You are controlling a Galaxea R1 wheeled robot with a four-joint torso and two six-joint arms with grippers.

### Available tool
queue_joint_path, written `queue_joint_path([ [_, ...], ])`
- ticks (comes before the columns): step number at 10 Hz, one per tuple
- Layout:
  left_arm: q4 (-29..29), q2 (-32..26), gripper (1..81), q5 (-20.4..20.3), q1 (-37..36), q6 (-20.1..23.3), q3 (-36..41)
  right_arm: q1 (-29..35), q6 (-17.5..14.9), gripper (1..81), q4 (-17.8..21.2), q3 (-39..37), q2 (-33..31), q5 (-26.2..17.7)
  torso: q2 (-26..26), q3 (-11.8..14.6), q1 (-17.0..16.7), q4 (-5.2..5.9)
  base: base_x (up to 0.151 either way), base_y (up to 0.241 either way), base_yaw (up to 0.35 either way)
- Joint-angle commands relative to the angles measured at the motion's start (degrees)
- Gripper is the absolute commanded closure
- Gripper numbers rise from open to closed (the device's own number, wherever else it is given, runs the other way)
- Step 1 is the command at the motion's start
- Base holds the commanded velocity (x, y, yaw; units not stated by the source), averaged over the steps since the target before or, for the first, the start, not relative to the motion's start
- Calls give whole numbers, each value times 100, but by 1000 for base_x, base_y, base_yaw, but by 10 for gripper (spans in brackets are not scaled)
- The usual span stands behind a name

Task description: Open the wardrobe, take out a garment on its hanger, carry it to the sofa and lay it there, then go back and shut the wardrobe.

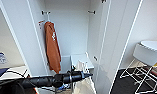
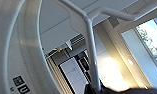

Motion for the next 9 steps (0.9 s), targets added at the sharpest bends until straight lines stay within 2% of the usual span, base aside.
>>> queue_joint_path([
  [1, 174, -42, 811, -413, -933, 90, 240, 156, 2, 10, 22, 45, 25, -208, -2, 0, 0, 0, 0, 0, 0],
  [9, 156, -51, 811, -457, -925, 73, 213, 147, 2, 10, 22, 45, 25, -199, 0, 0, 0, 0, 0, -9, -16],
])
